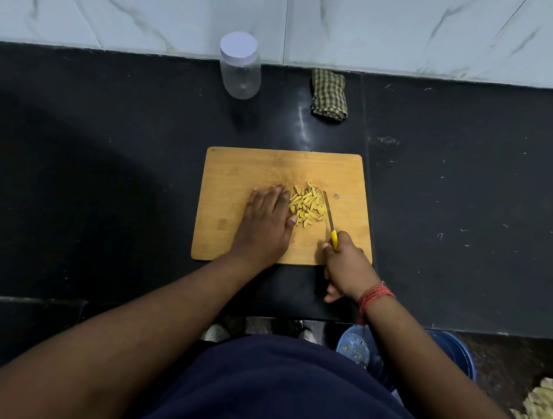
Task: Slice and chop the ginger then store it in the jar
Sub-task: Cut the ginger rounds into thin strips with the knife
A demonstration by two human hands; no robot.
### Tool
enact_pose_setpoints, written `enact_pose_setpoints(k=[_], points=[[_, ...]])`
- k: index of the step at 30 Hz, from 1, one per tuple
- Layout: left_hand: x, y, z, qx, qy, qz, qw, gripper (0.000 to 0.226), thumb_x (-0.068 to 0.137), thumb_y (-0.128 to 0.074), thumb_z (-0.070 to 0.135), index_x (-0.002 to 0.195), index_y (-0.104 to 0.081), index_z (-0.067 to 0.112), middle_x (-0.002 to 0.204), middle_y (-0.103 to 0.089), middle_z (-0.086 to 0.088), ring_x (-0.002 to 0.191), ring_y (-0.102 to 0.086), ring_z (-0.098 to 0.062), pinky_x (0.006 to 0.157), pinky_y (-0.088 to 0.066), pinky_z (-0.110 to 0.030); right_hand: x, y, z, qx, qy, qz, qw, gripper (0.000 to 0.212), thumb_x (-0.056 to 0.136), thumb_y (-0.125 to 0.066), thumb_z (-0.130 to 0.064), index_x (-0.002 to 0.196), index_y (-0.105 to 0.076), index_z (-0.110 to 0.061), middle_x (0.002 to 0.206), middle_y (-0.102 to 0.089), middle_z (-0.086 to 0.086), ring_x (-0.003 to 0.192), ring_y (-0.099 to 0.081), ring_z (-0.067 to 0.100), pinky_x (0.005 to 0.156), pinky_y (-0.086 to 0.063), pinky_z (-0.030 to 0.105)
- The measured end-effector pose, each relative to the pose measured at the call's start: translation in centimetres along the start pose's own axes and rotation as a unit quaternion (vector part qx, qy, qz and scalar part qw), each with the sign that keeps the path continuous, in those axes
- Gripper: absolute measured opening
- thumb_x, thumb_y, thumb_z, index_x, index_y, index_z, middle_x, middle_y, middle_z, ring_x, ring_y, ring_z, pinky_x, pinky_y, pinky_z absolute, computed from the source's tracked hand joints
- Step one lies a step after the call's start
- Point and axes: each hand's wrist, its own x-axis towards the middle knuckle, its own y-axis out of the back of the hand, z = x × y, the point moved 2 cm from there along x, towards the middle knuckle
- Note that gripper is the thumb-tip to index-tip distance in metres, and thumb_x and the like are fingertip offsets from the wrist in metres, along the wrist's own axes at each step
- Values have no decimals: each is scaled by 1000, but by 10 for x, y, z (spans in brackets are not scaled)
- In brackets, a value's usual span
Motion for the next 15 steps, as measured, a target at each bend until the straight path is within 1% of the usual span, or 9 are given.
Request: enact_pose_setpoints(k=[2,6,8,10,12,13,15], points=[[1,2,-1,17,-4,-4,1000,56,105,-34,36,154,-30,10,161,-26,-12,151,-18,-25,125,0,-43,-1,3,3,11,6,17,1000,27,105,-35,-30,129,-35,-18,81,-56,17,38,-53,22,37,-50,30],[3,-1,5,48,-6,-28,998,61,104,-30,40,157,-20,12,166,-12,-11,154,-7,-24,125,2,-46,-5,10,12,18,13,44,999,26,105,-35,-34,122,-37,-14,84,-57,19,39,-54,25,39,-54,36],[4,-3,9,57,-5,-37,998,63,104,-28,42,158,-15,12,167,-7,-11,154,-2,-24,124,4,-46,-8,14,17,-1,26,58,998,28,104,-34,-40,115,-39,-14,83,-57,17,40,-57,27,39,-54,38],[3,-4,13,61,2,-44,997,64,104,-27,42,158,-13,12,167,-5,-11,154,0,-24,124,6,-45,-13,16,21,-26,38,69,997,30,103,-33,-44,104,-40,-14,83,-55,14,47,-61,30,36,-52,36],[2,-4,17,60,-4,-35,998,62,104,-26,41,158,-18,11,167,-9,-11,154,-3,-24,124,4,-46,-17,18,26,-46,50,82,994,28,103,-34,-42,99,-40,-15,82,-55,13,58,-62,31,34,-52,37],[2,-4,20,55,-13,-19,998,61,103,-25,41,156,-24,10,165,-16,-11,153,-9,-25,124,1,-47,-19,19,29,-56,56,89,993,26,103,-36,-40,98,-40,-15,82,-55,12,61,-62,31,34,-52,38],[1,-2,27,37,-33,29,998,57,100,-28,37,147,-43,8,156,-37,-13,147,-28,-27,124,-9,-48,-22,22,33,-68,67,101,990,19,102,-41,-36,100,-39,-17,84,-55,11,63,-62,31,33,-51,38]])
